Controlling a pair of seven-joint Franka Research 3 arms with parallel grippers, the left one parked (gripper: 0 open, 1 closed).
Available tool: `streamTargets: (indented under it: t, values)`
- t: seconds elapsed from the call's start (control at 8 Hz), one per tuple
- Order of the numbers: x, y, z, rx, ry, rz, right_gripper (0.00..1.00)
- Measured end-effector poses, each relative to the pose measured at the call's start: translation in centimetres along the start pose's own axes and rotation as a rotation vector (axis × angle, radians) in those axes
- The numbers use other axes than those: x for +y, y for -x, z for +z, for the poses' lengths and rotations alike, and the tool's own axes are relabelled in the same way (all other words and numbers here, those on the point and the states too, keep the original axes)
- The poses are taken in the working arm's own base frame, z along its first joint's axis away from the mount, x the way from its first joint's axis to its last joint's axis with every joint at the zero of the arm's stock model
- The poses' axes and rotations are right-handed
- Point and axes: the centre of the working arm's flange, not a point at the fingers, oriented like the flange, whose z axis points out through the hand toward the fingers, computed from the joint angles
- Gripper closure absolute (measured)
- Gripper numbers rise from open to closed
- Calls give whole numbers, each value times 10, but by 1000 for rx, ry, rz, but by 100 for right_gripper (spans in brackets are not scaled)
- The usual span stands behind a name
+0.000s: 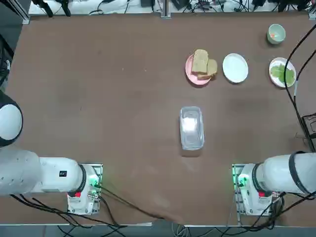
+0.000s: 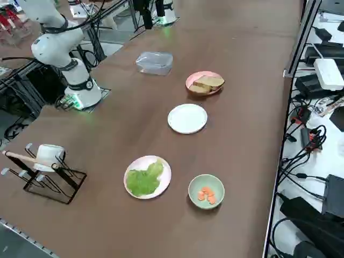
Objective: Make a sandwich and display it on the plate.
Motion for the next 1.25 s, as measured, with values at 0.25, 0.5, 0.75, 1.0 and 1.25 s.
streamTargets:
  t: [0.25, 0.5, 0.75, 1.0, 1.25]
  values:
    - [0, -1, -2, 6, 0, -2, 0]
    - [-5, -6, 1, 10, 1, -11, 0]
    - [-21, -24, 22, 11, -13, -34, 0]
    - [-47, -50, 52, 22, -77, -59, 0]
    - [-80, -70, 79, 25, -104, -100, 0]
